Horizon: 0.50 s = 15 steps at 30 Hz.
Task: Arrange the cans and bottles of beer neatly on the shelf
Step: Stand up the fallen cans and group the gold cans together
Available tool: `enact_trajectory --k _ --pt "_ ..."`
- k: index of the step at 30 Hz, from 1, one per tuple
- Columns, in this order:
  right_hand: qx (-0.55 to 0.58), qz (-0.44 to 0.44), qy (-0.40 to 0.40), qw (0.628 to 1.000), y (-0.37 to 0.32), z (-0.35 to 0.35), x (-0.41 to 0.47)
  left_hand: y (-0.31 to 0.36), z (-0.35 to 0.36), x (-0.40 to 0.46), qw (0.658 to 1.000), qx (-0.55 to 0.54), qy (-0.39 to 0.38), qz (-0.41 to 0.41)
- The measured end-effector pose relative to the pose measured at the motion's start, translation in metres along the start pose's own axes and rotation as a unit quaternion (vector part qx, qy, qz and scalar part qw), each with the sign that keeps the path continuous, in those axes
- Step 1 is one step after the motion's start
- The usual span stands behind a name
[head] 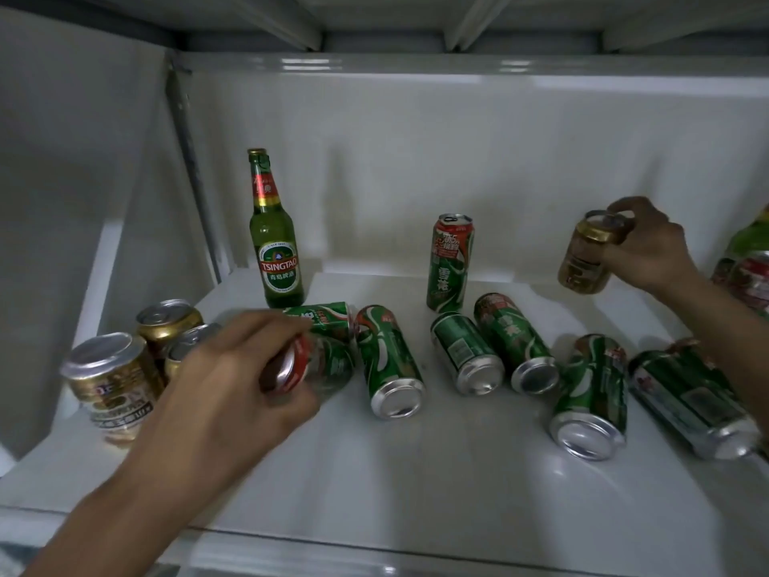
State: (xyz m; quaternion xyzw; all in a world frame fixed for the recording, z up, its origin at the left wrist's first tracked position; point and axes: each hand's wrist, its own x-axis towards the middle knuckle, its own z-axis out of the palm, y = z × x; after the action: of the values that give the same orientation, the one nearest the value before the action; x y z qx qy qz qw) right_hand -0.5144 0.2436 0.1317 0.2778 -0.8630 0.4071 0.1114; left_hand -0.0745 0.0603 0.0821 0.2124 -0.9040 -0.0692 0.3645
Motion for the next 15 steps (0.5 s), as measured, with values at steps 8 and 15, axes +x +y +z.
enact_trajectory --k 8,15 --pt "-0.008 -0.091 -0.058 0.994 -0.073 -0.024 -0.056 -0.001 -0.012 0.085 0.985 0.042 -0.161 -0.038" --pt "0.096 -0.181 -0.142 0.968 -0.138 0.012 -0.170 -0.012 -0.008 0.137 0.947 -0.004 -0.321 0.022"
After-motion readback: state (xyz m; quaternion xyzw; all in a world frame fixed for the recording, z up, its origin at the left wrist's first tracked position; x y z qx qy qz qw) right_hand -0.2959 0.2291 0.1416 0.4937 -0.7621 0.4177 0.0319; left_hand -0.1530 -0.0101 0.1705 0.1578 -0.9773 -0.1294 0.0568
